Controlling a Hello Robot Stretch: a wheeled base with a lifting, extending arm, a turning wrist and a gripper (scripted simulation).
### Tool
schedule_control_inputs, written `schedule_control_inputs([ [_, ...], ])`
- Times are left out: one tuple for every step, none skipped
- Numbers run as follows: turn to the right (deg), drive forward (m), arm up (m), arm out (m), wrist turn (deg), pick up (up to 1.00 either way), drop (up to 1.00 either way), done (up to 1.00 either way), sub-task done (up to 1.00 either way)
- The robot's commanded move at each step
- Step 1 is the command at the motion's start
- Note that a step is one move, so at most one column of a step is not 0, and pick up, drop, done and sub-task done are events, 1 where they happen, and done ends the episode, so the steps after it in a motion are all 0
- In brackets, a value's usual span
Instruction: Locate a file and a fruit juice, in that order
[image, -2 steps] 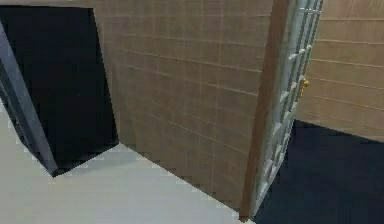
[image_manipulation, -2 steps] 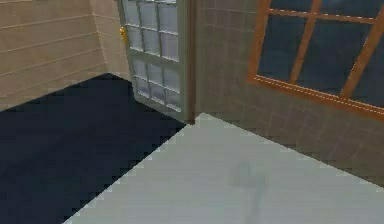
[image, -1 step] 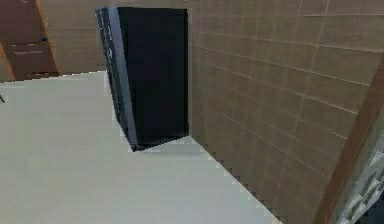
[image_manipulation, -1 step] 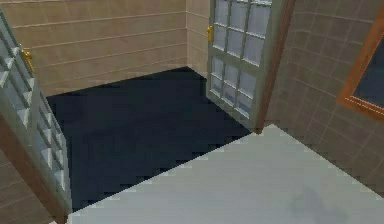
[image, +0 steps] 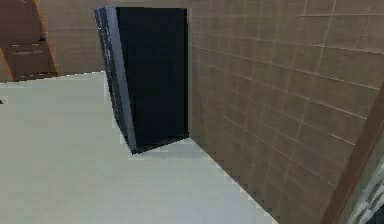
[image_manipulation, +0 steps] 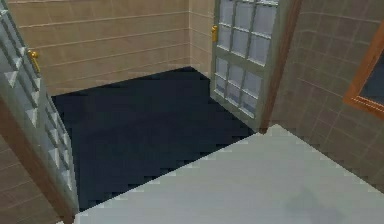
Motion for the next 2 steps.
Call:
schedule_control_inputs([
  [-27.0, 0.00, 0.00, 0.00, 0.0, 0.00, 0.00, 0.00, 0.00],
  [-3.0, 0.00, 0.00, 0.00, 0.0, 0.00, 0.00, 0.00, 0.00],
])
